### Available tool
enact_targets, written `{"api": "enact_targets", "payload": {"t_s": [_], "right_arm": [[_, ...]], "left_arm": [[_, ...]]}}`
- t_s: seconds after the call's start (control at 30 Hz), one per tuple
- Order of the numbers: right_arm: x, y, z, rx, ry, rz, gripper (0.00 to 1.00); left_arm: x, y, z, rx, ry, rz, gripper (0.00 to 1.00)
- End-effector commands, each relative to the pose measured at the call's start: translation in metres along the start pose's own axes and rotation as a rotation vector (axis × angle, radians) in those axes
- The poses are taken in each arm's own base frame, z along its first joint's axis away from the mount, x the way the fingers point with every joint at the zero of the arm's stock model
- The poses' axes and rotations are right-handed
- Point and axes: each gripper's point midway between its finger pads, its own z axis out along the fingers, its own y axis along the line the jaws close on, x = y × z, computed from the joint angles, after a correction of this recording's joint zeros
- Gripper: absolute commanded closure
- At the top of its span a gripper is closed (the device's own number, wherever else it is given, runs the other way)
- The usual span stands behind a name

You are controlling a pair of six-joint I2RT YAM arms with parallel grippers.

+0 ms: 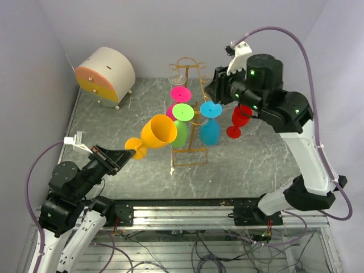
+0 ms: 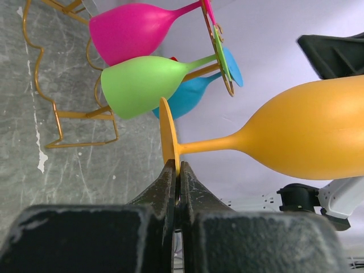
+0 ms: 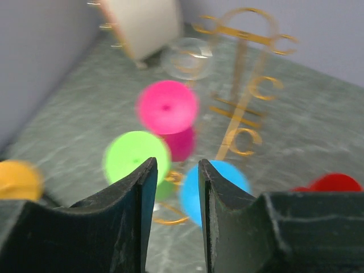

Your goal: Take the wine glass off the wine glass rack

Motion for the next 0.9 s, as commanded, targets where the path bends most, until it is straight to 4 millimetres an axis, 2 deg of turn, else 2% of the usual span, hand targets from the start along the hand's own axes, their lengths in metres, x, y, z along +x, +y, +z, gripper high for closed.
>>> {"api": "enact_targets", "payload": {"t_s": [0.0, 0.1, 0.2, 0.37, 0.67, 0.87], "right_arm": [[-0.022, 0.081, -0.06, -0.528, -0.036, 0.075, 0.63], [-0.019, 0.1, -0.077, -0.664, -0.025, 0.084, 0.61], [-0.006, 0.115, -0.082, -0.771, 0.024, 0.07, 0.6], [0.015, 0.127, -0.072, -0.845, 0.1, 0.059, 0.6], [0.028, 0.137, -0.056, -0.857, 0.142, 0.047, 0.59], [0.027, 0.146, -0.049, -0.847, 0.141, 0.035, 0.58]], "left_arm": [[-0.011, -0.008, -0.004, -0.002, -0.036, 0.066, 0.93], [-0.013, -0.01, -0.004, 0.003, -0.042, 0.074, 0.93], [-0.013, -0.012, -0.002, 0.008, -0.04, 0.077, 0.93], [-0.016, -0.018, 0.004, 0.015, -0.028, 0.102, 0.93], [-0.02, -0.033, 0.016, 0.042, 0.006, 0.137, 0.93], [-0.02, -0.036, 0.019, 0.045, 0.013, 0.142, 0.93]]}}
